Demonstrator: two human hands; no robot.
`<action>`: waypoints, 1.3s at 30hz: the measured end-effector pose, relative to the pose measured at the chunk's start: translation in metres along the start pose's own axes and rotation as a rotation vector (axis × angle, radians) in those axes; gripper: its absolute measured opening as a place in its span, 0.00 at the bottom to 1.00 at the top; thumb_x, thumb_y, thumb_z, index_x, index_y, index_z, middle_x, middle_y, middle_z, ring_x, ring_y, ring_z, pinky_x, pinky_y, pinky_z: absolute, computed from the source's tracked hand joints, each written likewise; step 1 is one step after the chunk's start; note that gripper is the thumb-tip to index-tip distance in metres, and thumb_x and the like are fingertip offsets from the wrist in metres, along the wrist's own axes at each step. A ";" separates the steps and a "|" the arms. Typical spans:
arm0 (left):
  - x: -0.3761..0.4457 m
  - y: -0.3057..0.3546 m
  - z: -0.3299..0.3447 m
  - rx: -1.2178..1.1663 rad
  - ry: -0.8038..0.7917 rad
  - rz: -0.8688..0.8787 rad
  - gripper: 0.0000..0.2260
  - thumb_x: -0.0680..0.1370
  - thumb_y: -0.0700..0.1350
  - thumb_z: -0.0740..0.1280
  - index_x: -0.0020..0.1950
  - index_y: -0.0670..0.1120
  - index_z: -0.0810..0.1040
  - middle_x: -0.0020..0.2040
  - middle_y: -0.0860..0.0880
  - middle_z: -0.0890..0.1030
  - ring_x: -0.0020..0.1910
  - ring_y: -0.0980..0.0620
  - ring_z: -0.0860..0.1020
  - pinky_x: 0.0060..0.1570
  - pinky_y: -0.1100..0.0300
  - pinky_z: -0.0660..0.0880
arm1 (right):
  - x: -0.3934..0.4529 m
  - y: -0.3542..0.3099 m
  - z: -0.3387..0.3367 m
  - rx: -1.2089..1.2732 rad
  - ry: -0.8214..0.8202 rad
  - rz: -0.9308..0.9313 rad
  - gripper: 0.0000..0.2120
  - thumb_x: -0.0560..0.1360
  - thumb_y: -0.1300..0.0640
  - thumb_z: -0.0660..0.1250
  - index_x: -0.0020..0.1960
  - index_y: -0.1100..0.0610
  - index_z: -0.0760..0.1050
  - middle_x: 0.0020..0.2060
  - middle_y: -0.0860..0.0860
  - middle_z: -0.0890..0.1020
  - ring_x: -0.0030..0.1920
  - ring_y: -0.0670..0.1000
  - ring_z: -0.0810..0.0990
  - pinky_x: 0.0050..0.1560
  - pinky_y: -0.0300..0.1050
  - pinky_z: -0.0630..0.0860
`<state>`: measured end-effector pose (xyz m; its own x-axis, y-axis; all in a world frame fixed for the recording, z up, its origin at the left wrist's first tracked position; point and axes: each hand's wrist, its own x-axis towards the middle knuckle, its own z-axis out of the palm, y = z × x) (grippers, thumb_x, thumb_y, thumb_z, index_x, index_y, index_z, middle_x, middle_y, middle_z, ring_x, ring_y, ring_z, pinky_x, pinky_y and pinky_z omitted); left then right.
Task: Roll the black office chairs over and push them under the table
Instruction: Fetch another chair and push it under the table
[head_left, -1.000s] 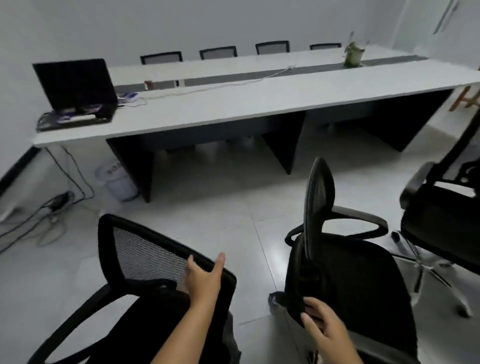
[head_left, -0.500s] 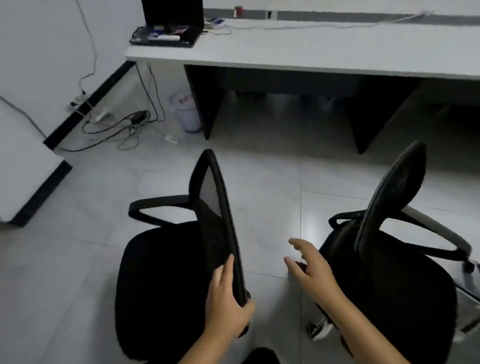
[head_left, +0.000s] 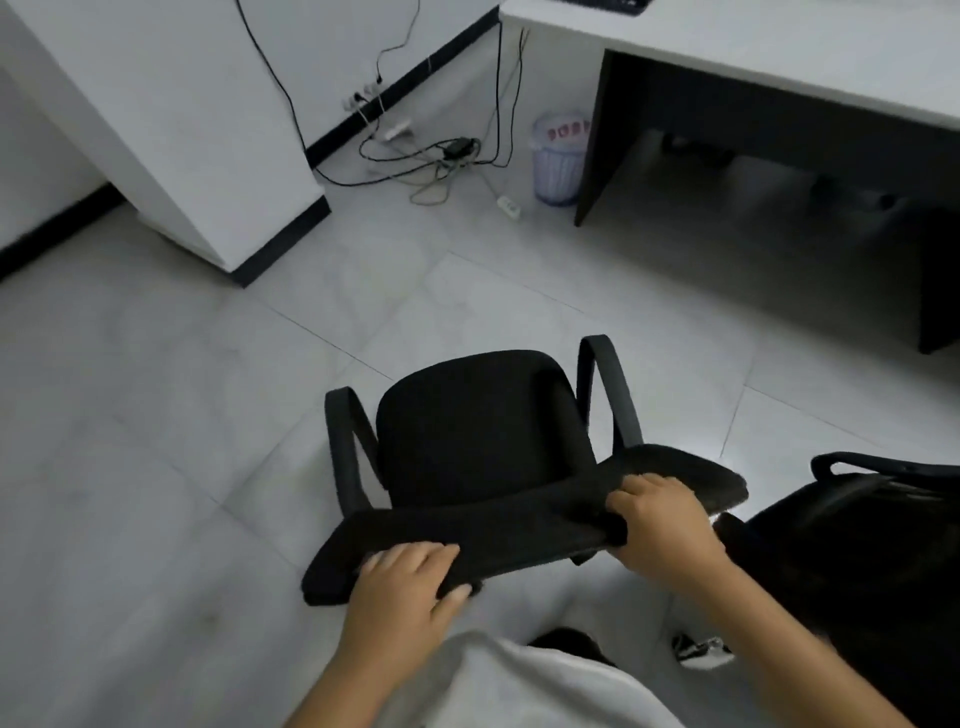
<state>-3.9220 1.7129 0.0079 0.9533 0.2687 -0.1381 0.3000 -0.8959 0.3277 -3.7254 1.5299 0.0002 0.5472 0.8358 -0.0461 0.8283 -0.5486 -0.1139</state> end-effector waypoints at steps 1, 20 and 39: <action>0.000 -0.005 0.002 0.048 0.035 0.020 0.19 0.69 0.57 0.56 0.42 0.51 0.83 0.38 0.57 0.83 0.36 0.58 0.81 0.36 0.64 0.77 | -0.003 -0.013 0.003 -0.005 0.005 -0.013 0.17 0.43 0.43 0.77 0.23 0.51 0.75 0.20 0.48 0.72 0.21 0.48 0.73 0.21 0.38 0.68; 0.057 -0.115 -0.023 0.266 0.399 0.438 0.32 0.76 0.66 0.45 0.28 0.49 0.77 0.25 0.54 0.74 0.23 0.57 0.73 0.24 0.69 0.67 | -0.005 -0.073 0.031 -0.141 0.445 0.064 0.24 0.77 0.36 0.42 0.35 0.52 0.65 0.24 0.50 0.73 0.32 0.51 0.67 0.34 0.45 0.57; 0.241 -0.095 -0.042 0.337 0.412 0.510 0.28 0.73 0.66 0.48 0.30 0.50 0.78 0.27 0.54 0.75 0.25 0.55 0.74 0.23 0.68 0.68 | 0.110 0.045 0.014 -0.168 0.440 0.194 0.35 0.75 0.34 0.42 0.26 0.55 0.72 0.23 0.48 0.72 0.24 0.51 0.71 0.28 0.39 0.65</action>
<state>-3.7198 1.8775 -0.0178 0.9272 -0.1591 0.3390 -0.1486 -0.9873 -0.0570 -3.6298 1.5981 -0.0237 0.6619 0.6487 0.3757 0.6945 -0.7193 0.0185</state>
